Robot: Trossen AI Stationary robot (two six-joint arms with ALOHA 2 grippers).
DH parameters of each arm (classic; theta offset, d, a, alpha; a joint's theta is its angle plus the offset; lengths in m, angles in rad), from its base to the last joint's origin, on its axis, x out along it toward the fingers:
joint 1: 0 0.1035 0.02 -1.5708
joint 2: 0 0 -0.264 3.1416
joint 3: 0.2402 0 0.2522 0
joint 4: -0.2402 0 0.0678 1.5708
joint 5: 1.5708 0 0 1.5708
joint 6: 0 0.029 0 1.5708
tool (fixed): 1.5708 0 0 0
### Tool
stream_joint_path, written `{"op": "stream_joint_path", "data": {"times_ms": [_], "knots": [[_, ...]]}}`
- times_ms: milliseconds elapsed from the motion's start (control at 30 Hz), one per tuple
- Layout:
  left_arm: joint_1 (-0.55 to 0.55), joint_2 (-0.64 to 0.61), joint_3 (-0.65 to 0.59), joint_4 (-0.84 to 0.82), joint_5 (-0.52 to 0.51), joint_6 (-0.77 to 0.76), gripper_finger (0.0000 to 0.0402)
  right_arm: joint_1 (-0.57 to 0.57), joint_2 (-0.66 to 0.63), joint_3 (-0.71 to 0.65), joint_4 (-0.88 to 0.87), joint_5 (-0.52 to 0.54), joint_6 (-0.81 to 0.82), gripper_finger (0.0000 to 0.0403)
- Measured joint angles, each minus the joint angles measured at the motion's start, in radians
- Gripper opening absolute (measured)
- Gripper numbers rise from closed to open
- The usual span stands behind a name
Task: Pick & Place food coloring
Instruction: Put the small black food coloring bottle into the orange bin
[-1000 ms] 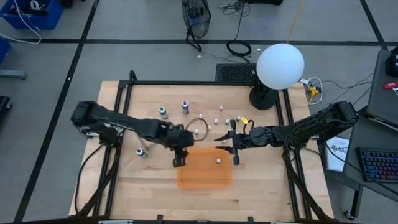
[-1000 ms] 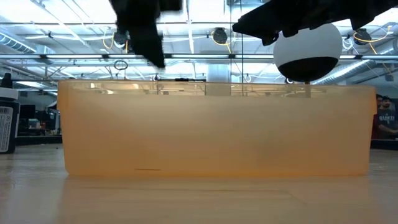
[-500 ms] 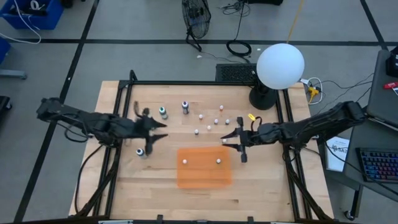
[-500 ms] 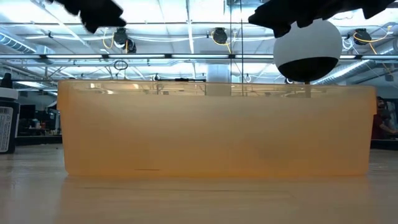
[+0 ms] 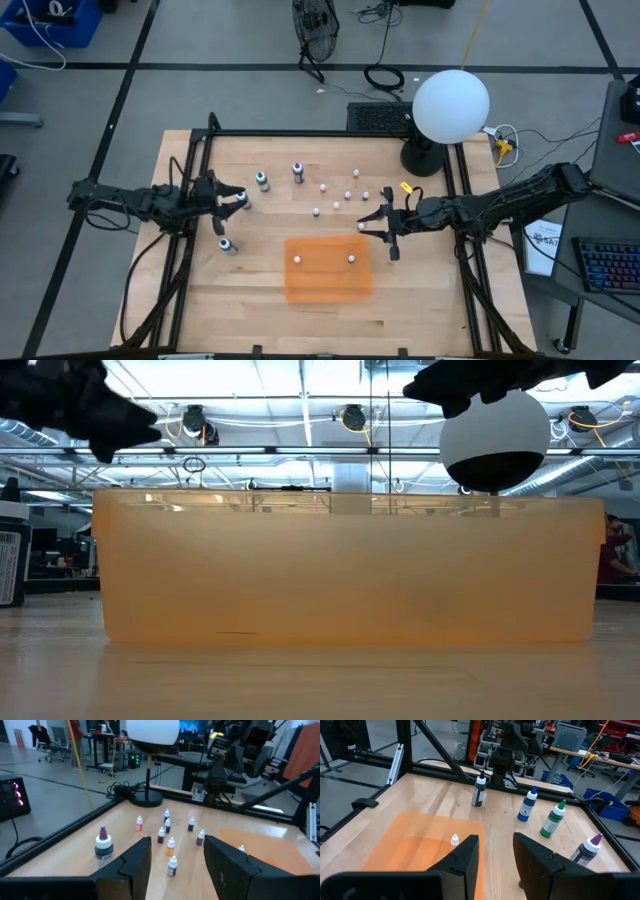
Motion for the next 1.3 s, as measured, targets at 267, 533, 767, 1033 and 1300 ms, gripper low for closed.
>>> {"op": "stream_joint_path", "data": {"times_ms": [267, 533, 767, 1033, 1300], "knots": [[0.022, -0.198, -0.125, 0.002, 0.001, -0.008, 0.0171, 0.000, 0.000, 0.000, -0.003, 0.003, 0.000, 0.0109], [0.024, -0.199, -0.185, 0.084, 0.033, -0.003, 0.0161, 0.000, 0.000, 0.000, -0.008, 0.003, 0.001, 0.0109], [0.024, -0.185, -0.185, 0.077, 0.061, 0.007, 0.0170, 0.000, -0.009, 0.005, -0.130, 0.058, 0.031, 0.0109], [0.024, -0.186, -0.186, 0.088, 0.061, -0.001, 0.0178, -0.062, 0.050, 0.305, -0.827, 0.261, 0.212, 0.0120], [0.024, -0.186, -0.186, 0.091, 0.061, -0.002, 0.0163, -0.248, 0.264, 0.518, -1.256, 0.075, 0.298, 0.0207]]}}
